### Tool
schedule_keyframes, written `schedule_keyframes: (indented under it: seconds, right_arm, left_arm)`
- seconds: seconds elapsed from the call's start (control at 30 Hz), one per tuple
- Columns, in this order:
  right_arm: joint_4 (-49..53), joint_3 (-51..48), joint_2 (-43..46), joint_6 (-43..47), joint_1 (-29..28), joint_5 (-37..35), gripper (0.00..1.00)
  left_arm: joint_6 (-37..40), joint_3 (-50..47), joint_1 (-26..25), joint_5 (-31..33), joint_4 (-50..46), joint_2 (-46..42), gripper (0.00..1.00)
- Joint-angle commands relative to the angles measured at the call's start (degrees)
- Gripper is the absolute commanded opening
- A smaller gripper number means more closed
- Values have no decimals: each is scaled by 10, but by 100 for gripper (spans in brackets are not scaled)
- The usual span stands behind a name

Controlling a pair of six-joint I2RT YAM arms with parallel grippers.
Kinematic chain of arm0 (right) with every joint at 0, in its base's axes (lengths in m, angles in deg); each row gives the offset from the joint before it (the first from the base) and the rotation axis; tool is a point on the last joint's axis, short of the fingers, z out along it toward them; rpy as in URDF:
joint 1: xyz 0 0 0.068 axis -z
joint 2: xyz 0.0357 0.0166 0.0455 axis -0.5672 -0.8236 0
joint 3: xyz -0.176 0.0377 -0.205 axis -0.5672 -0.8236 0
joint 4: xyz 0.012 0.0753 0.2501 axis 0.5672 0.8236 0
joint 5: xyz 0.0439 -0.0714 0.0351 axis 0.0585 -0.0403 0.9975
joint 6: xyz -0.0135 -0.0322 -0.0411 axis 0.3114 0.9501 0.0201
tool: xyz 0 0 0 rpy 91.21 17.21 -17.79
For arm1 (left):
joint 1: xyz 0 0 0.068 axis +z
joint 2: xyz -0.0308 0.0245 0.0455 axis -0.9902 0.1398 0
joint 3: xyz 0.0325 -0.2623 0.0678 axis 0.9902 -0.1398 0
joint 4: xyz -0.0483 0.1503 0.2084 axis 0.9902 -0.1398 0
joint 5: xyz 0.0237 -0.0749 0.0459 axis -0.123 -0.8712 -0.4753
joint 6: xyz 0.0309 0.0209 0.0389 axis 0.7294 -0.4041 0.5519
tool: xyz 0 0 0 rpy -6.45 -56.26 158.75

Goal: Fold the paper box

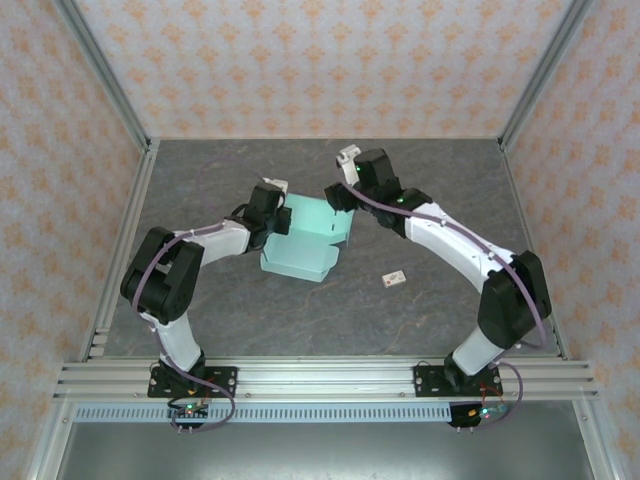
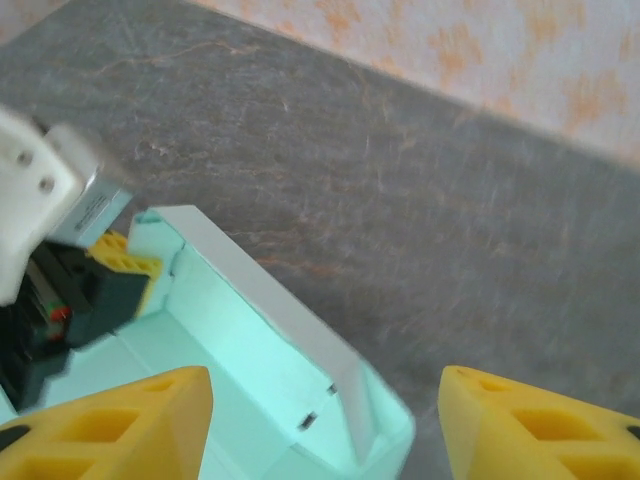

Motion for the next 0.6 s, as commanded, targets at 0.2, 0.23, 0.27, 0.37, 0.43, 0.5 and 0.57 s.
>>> schedule_keyframes:
  seconds: [0.2,0.23,0.27,0.37,0.43,0.5,0.57]
  right_arm:
    - [207,180,-120,-316,0,26,60]
    - [219,196,-136,-328,3,37,59]
    - [230,209,-150,-338,5,52,58]
    - [235,229,-185,-357,12,81,57]
    - [246,246,-206,-363,14,89,56]
    - [257,260,-219,-365,15,88,55]
    - [260,263,-226,-367,15,88,55]
  left_arm:
    - [-22,-40,-8,48,52,-49,0]
    - [-24,-43,-7,49,54,-52,0]
    - [-24,-45,-9,50,57,-54,0]
    - [-23,-51,-10,53,65,-58,0]
    - [-24,-54,-10,53,68,-60,0]
    - [-24,-55,-11,53,70,-59,0]
    - [-24,-56,-13,55,71,-59,0]
